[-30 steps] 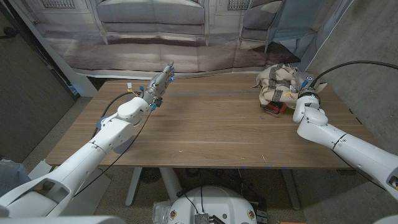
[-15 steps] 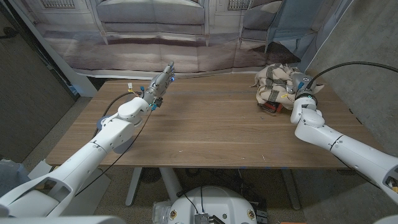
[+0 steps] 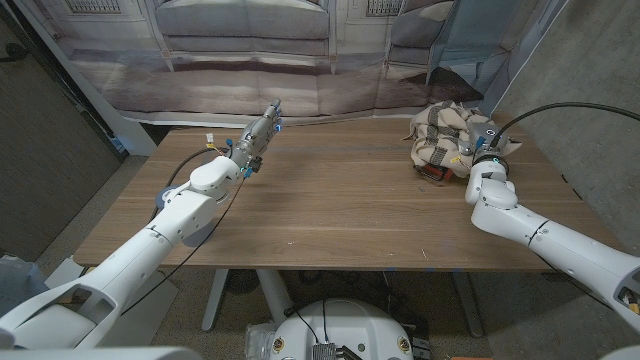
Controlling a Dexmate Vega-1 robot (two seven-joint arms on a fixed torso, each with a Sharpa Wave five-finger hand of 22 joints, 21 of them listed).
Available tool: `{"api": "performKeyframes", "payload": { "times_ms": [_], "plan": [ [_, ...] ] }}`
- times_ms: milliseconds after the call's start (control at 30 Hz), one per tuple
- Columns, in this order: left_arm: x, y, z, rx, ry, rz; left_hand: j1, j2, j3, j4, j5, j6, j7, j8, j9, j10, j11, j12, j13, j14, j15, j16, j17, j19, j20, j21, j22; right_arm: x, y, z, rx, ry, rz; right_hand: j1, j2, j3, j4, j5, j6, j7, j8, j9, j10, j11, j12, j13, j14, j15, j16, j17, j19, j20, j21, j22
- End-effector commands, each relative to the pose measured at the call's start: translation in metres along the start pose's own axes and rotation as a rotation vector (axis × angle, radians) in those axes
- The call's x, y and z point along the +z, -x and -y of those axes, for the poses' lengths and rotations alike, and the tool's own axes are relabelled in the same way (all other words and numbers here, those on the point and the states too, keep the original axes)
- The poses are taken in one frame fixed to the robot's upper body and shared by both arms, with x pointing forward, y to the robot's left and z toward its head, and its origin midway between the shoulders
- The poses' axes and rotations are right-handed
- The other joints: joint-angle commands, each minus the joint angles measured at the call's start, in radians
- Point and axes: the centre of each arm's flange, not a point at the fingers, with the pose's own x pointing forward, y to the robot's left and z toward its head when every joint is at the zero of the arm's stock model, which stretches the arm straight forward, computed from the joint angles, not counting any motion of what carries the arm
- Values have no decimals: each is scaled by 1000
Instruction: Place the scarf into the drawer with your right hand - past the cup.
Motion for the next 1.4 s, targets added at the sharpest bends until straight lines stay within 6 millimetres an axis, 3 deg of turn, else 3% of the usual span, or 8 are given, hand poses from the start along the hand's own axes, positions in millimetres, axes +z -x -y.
{"api": "performKeyframes", "payload": {
  "times_ms": [33,133,400,733,900,1100,1233,1400],
  "plan": [
    [1,-1,3,-6,-1,1,6,8,-6,-2,-4,1,0,1,4,-9,-1,-2,4,-11,-2,3,3,-8,1,-1,5,-5,3,13,-35,12,-12,-51,-23,-23,13,14,-47,7,-32,-6,-33,8,-19,-11,-36,-35,-13,-14,-12,13,-16,0],
    [1,-2,3,-10,-2,3,6,8,-6,-1,-4,2,0,1,4,-9,0,-2,4,-10,-2,3,3,-8,1,-1,5,-6,3,17,-42,8,-26,-78,-41,-38,21,22,-82,9,-56,-10,-48,15,-27,-21,-69,-19,-21,-26,-16,29,-29,-2],
    [-1,-5,4,-14,4,2,7,9,-8,-1,-4,3,0,1,3,-7,0,-1,4,-11,-3,3,3,-7,1,0,5,-4,3,26,-71,5,-36,-146,-75,-74,45,37,-114,20,-84,-18,-79,25,-44,-43,-109,2,-23,-53,-31,74,-58,-4],
    [-4,-6,3,-16,5,-5,8,10,-10,-1,-4,4,0,1,3,-8,0,-1,4,-9,-2,4,3,-8,1,0,5,0,2,29,-88,-7,-35,-259,-127,-139,86,59,-119,32,-102,-27,-79,38,-47,-66,-114,21,-16,-80,-27,93,-87,-5],
    [-4,-5,3,-13,4,-5,8,10,-12,-1,-4,4,-1,1,3,-8,1,-1,4,-9,-2,4,3,-8,2,0,5,0,3,30,-72,-22,-21,-324,-149,-183,104,79,-166,44,-130,-34,-93,41,-53,-81,-120,33,-14,-97,-24,103,-106,-4],
    [-5,-6,5,-16,9,-4,8,11,-13,-1,-4,5,-3,1,3,-8,1,-1,4,-10,-2,4,3,-7,1,0,5,0,3,30,-36,-35,-14,-368,-150,-228,107,113,-214,60,-160,-47,-147,57,-76,-107,-189,79,-31,-128,-57,159,-146,-4],
    [-5,-7,7,-20,10,-6,8,11,-14,-1,-5,6,-3,1,3,-7,0,-1,4,-10,-3,3,3,-8,1,0,5,-1,4,31,-18,-47,-4,-383,-149,-257,101,141,-236,67,-172,-58,-177,63,-86,-132,-244,125,-36,-162,-88,214,-184,-7],
    [-5,-7,8,-18,9,-5,9,12,-15,-1,-5,7,-3,1,3,-7,0,-1,4,-10,-3,4,3,-9,3,0,5,-3,7,32,-8,-74,33,-390,-149,-275,98,159,-259,71,-179,-64,-193,61,-89,-149,-264,137,-33,-185,-94,246,-205,-9]
  ]
}}
